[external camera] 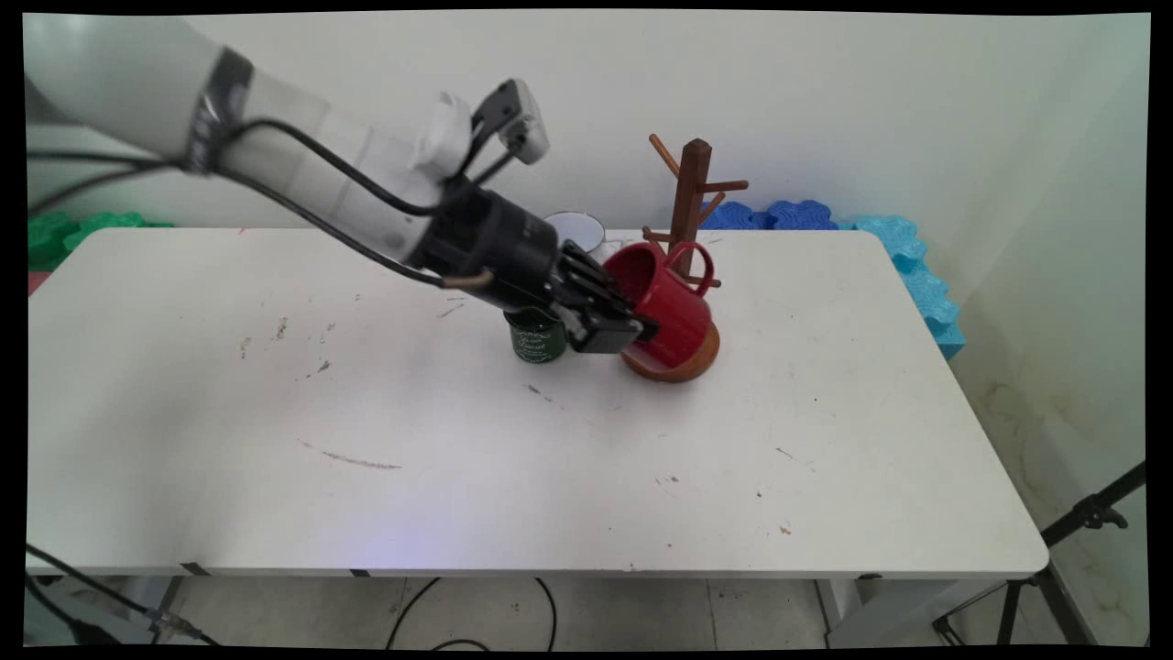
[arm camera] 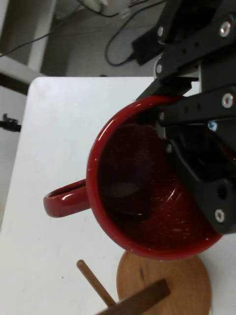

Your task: Place the picked object on the table

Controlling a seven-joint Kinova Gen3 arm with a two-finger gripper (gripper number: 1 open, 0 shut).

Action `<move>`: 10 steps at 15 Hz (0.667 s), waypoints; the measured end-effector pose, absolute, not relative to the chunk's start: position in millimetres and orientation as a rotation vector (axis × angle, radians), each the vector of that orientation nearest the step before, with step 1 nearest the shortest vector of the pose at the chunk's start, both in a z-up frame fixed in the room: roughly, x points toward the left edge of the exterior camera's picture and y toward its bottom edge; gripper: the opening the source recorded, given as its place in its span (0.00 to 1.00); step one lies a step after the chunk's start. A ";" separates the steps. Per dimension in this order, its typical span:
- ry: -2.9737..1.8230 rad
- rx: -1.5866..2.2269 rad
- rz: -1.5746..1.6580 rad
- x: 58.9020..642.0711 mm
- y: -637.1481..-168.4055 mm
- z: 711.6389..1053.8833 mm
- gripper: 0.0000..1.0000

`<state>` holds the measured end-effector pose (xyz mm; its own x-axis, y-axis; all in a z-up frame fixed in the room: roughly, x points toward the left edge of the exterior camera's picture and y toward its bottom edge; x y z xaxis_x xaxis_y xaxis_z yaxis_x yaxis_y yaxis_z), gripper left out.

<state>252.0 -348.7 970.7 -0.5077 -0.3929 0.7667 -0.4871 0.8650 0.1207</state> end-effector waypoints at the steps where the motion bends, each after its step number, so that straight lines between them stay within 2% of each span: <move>1: -2.196 0.610 0.137 257.4 -349.5 977.0 0.00; 10: -2.433 0.502 0.111 292.1 -357.1 994.5 0.00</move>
<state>292.1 -357.1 994.5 -0.7200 -0.3272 0.6121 -0.3814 0.9233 0.0449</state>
